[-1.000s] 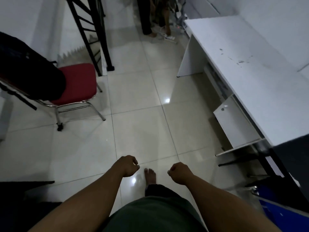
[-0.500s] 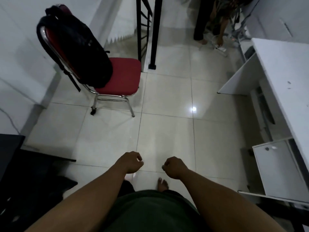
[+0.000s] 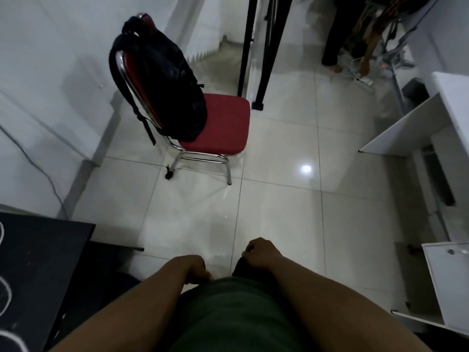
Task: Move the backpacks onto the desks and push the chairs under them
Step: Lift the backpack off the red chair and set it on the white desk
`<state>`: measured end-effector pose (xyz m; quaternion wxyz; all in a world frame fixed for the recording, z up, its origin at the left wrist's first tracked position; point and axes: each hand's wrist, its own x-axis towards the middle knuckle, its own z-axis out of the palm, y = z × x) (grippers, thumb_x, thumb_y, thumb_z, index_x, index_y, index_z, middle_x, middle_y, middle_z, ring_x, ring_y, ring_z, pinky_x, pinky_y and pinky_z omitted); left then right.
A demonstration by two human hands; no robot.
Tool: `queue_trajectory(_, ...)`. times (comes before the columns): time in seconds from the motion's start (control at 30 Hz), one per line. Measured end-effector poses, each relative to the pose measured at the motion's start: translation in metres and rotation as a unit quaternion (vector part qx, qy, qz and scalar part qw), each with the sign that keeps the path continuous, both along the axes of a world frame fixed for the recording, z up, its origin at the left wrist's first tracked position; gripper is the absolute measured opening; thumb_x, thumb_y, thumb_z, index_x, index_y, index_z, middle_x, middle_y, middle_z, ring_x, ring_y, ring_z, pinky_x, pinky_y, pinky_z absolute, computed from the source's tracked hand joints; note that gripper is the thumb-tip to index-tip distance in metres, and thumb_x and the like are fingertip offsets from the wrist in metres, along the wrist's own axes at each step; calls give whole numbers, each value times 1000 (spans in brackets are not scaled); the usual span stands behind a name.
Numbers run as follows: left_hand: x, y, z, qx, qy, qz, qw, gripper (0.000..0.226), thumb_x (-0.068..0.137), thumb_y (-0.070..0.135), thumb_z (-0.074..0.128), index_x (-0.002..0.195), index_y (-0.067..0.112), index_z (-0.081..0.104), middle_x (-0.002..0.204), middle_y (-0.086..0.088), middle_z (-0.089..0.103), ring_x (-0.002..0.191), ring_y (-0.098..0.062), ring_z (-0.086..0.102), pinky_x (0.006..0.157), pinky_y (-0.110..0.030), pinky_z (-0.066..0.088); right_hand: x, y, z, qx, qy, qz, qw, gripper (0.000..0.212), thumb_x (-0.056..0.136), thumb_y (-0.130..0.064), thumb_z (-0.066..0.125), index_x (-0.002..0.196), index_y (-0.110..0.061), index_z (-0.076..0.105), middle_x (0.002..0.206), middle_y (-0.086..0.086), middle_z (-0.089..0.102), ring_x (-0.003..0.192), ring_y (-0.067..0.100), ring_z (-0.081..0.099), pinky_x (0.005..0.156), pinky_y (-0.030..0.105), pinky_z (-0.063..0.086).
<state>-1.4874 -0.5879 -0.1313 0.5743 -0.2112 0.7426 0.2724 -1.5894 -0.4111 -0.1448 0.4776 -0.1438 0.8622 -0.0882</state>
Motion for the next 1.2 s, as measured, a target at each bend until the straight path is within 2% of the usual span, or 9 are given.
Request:
queue_trajectory(0.1,-14,-35,2,-55,123,17,991,57,96,44,54,144,13,43,149,-8,42,132,-23,44,107,-32,39,-17,-33,1,-4,10,9,1000,40,97,-38,52,124,-11,64,129,9,62,118,24,58,96,31,49)
queue_trajectory(0.2,-36,-68,4,-67,170,51,982,51,97,42,52,141,15,47,147,-6,44,131,-22,45,107,-32,39,-36,-62,-1,-6,10,15,1000,37,96,-34,54,121,-9,65,126,9,63,115,23,59,92,29,49)
queue_trajectory(0.57,-115,-159,4,-95,162,86,978,48,96,43,53,137,18,51,143,-4,49,129,-20,47,103,-30,40,-126,-153,-7,-18,8,51,999,35,95,-31,55,115,-6,68,120,9,67,112,24,60,92,32,51)
queue_trajectory(0.8,-176,-204,5,-79,177,99,976,48,95,43,54,136,18,52,141,-3,50,127,-19,48,101,-28,40,-181,-195,-5,-11,21,55,998,41,97,-38,52,123,-8,64,126,8,63,116,25,58,94,33,50)
queue_trajectory(0.97,-221,-245,4,-51,195,32,979,49,95,45,54,136,18,52,141,-5,50,125,-21,49,101,-29,42,-202,-230,-13,-1,28,-8,1000,36,95,-36,53,117,-10,66,122,8,65,111,25,59,88,31,49)
queue_trajectory(1.1,-257,-303,8,-46,221,-45,973,50,95,43,55,138,17,51,150,-7,39,131,-23,44,106,-31,40,-208,-281,-18,-12,39,-85,996,31,94,-33,52,104,-7,67,118,13,66,107,27,61,80,28,48)
queue_trajectory(1.2,-276,-347,12,-49,230,-94,967,48,94,43,56,135,18,53,144,-7,47,126,-23,49,103,-32,43,-205,-325,-19,-26,31,-134,990,31,94,-32,51,96,-6,67,111,14,67,103,28,62,74,26,41)
